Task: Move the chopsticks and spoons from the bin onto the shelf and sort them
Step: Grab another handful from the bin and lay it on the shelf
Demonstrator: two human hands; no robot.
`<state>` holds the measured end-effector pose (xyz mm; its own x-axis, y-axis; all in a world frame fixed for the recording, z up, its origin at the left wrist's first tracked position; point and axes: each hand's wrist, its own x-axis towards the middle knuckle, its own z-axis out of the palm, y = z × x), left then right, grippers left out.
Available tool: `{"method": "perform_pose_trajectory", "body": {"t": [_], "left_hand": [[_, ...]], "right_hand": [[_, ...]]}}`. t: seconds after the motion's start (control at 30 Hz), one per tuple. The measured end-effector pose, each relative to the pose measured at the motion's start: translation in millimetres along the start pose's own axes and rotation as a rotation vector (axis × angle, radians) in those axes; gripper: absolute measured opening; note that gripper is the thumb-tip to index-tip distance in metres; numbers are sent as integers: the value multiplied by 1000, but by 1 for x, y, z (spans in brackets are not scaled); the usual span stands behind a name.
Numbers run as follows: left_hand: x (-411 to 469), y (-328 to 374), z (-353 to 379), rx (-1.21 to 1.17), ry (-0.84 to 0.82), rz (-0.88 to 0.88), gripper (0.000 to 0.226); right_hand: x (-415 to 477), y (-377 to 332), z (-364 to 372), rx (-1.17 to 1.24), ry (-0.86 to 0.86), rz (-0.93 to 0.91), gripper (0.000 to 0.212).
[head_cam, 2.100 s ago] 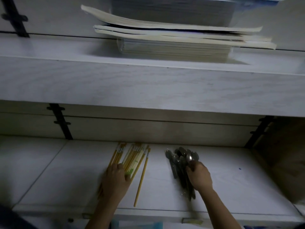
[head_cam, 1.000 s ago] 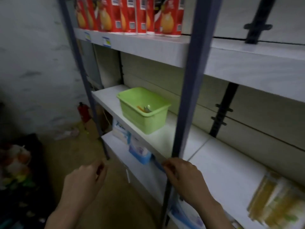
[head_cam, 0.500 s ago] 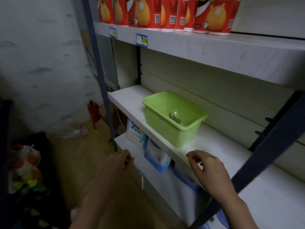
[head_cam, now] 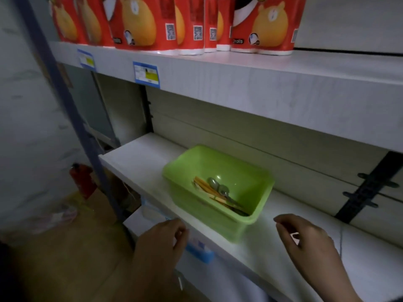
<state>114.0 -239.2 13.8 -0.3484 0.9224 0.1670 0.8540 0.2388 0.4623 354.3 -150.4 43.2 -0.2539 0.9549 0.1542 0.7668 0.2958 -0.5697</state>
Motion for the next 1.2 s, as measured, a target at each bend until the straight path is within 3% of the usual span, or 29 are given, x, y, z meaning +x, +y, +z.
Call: {"method": "perform_pose_trajectory", "body": {"t": [0.13,0.27,0.4,0.5,0.6,0.7,0.87,0.97,1.2], "left_hand": [[36,-12,-22,-27,79,48,14],[66,-24,-33,-155,35,122,8],[100,-33,-33,-217,-4,255,27],[129,-40,-27,-212,-83,334,36],[162,-45,-17,-188,-141,420,16],[193,-40,-8,-134,-217,523,14],[245,-24,18,13,-483,635,18],[268,-14,40,98,-633,676,18],[290,-13,68,245,-710,662,22]], "right_hand": [[26,-19,6,-19,17,2,13],[51,-36,15,-46,2,-30,15],[75,-47,32,-111,-32,-74,16],[90,-55,49,-149,-62,-59,20],[109,-56,66,-199,-138,-7,24],[133,-51,81,-307,-336,62,27],[176,-47,108,-421,-601,193,36],[190,-47,124,-478,-657,257,37],[191,-34,142,-377,-679,270,43]]}}
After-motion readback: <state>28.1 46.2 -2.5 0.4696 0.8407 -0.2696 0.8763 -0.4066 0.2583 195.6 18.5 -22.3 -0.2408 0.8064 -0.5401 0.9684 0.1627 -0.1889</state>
